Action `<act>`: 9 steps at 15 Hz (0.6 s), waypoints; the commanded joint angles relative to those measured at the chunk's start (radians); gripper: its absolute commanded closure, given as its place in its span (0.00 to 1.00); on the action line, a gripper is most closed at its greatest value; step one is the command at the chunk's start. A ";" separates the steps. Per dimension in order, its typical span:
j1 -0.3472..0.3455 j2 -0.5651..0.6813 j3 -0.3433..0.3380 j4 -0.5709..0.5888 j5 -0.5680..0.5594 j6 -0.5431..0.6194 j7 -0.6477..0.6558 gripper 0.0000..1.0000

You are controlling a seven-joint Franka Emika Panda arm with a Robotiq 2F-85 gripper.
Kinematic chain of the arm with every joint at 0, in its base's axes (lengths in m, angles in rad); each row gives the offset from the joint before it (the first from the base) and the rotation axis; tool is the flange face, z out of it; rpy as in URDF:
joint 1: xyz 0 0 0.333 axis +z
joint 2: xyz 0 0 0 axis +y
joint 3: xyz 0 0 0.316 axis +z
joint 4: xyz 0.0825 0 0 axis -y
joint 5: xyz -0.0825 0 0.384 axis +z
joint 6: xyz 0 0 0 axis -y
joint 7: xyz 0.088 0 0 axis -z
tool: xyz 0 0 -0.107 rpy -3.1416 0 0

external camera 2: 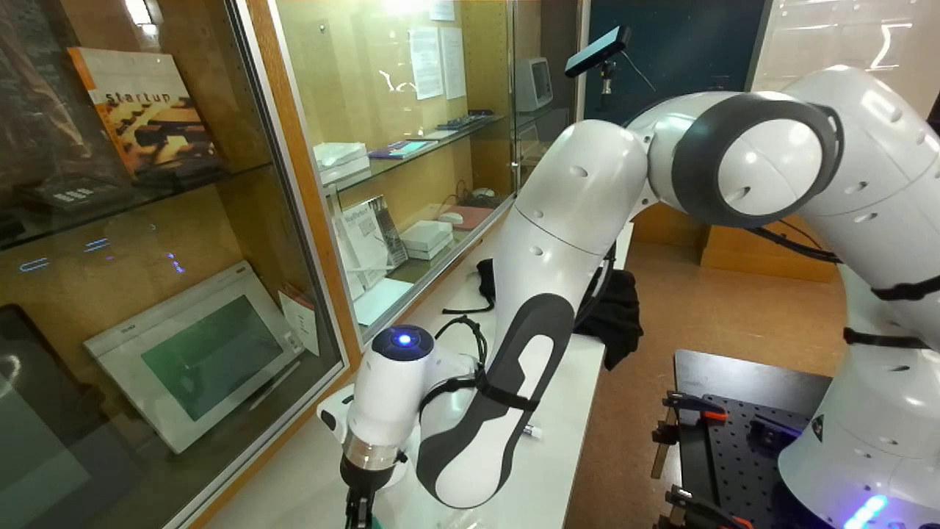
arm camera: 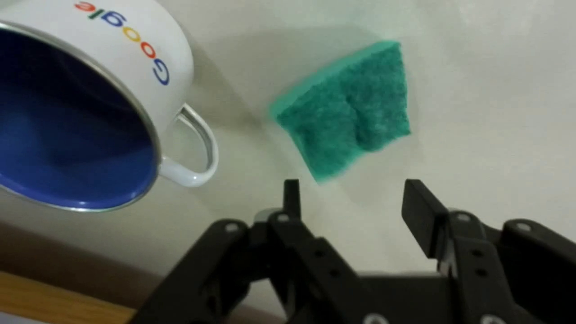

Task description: Use the green sponge to wipe the surface

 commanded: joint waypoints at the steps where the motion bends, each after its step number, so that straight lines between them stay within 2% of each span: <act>1: 0.024 -0.033 -0.021 -0.037 0.014 0.008 0.034 0.08; 2: 0.024 -0.033 -0.021 -0.037 0.014 0.009 0.035 0.01; 5: 0.026 -0.053 -0.013 -0.059 0.015 0.005 0.036 0.00; 8: 0.034 -0.115 -0.007 -0.121 0.019 -0.047 0.044 0.00; 9: 0.018 -0.133 0.018 -0.143 0.018 -0.061 0.025 0.00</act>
